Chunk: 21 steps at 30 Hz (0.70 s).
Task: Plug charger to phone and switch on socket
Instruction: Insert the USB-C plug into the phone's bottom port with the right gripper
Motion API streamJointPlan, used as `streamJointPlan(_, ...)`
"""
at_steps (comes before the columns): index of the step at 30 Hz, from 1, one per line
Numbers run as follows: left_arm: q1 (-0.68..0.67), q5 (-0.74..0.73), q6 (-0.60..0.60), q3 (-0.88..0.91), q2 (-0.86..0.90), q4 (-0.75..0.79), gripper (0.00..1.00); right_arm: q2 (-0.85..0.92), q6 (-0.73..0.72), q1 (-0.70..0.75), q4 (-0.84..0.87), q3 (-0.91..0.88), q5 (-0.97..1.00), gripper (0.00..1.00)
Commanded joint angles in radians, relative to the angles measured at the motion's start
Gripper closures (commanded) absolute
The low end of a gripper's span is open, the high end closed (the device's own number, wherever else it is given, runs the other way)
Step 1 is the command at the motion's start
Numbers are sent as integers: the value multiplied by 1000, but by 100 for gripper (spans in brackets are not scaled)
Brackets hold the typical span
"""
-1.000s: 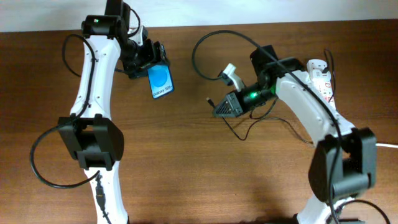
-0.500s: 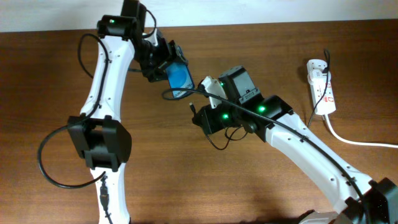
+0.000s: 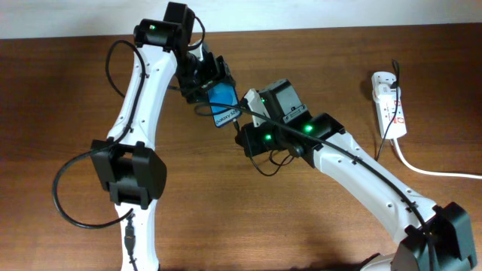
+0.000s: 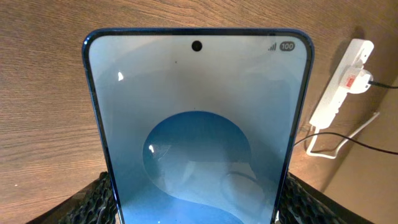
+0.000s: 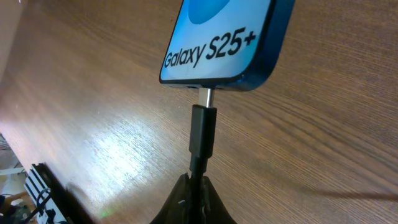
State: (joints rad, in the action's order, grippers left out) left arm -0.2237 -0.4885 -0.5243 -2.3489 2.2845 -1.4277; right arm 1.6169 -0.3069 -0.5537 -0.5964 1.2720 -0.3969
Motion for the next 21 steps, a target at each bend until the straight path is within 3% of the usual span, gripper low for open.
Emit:
streamJointPlan(1,-8,-12,2,-23,-11,-5,100,9,2,-19,10,-4,14,96)
streamJointPlan(21,-8,11,2,-23,-11,-6,100,47,-24,-25,14,-2,-40,96)
